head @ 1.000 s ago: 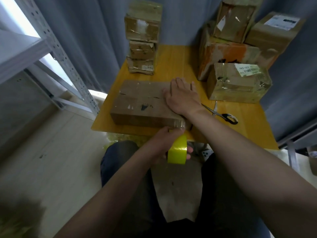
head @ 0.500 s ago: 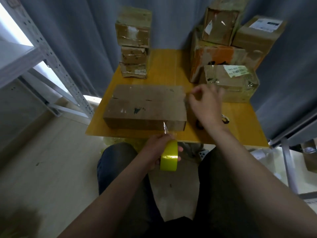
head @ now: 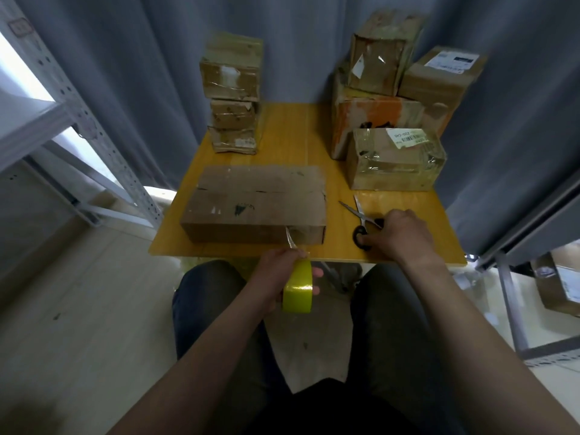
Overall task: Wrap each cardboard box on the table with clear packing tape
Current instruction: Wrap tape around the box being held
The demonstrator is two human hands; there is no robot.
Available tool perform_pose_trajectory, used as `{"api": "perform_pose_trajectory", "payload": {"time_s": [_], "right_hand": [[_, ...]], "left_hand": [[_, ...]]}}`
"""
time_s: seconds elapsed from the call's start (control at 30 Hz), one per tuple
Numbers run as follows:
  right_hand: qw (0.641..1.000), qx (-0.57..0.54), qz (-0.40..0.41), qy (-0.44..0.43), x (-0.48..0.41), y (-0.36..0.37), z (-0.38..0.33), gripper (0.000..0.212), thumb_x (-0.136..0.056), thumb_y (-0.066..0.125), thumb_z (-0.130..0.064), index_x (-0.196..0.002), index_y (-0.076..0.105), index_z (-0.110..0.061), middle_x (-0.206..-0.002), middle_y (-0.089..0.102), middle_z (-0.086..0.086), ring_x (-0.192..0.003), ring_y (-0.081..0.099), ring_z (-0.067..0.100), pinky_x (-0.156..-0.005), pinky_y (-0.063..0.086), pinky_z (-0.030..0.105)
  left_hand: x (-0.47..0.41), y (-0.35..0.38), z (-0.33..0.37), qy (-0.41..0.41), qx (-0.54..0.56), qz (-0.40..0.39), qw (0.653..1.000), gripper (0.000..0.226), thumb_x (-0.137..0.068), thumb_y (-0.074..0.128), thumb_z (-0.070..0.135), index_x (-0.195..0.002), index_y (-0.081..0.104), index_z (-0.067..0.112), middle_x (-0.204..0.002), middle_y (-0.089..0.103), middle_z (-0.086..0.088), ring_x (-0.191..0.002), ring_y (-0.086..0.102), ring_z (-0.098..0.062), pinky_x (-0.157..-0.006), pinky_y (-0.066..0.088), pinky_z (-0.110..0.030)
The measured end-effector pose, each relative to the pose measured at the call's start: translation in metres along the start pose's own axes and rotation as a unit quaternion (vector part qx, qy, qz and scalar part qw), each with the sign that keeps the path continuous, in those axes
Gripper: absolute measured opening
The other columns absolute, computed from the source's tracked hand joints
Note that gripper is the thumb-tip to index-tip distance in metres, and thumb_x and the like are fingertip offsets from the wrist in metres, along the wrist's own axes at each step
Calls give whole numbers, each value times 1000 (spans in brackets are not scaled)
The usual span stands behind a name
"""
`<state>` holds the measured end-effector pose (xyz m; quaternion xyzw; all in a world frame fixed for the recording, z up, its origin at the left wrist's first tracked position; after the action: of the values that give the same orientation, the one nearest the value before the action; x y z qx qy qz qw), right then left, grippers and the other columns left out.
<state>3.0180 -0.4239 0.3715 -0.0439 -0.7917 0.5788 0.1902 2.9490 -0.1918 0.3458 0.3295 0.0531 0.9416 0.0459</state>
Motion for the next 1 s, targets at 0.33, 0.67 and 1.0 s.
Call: {"api": "perform_pose_trajectory", "payload": {"time_s": [0.33, 0.67, 1.0], "right_hand": [[858, -418, -258, -147, 18, -17, -4, 29, -85, 80, -26, -106, 75, -6, -74, 63, 11, -44, 49, 10, -40, 42, 20], [871, -107, -440, -190, 22, -17, 2, 100, -45, 90, -74, -120, 70, -12, -68, 56, -1, -57, 53, 8, -48, 41, 22], [874, -77, -434, -204, 22, -8, -43, 66, -66, 79, -60, -105, 71, -8, -62, 56, -7, -55, 50, 8, -50, 41, 23]], "left_hand": [[4, -3, 0, 46, 21, 0, 999, 26, -102, 61, 21, -122, 63, 5, -103, 76, -23, -100, 71, -47, -82, 61, -51], [4, -8, 3, 45, 1, 19, 999, 23, -102, 60, 21, -115, 66, 3, -95, 77, -22, -72, 73, -29, -67, 60, -37], [2, -12, 4, 54, -26, 21, 998, 16, -100, 59, 18, -106, 67, 5, -87, 76, -19, -57, 67, -24, -61, 56, -33]]}}
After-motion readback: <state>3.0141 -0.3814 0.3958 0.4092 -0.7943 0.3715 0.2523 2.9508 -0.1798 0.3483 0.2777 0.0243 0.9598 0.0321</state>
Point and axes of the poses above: each hand's wrist, its own x-axis away from the middle knuckle, its own y-axis out of the palm, z = x × y, the point moved 4 cm from there along -x, towards the middle knuckle
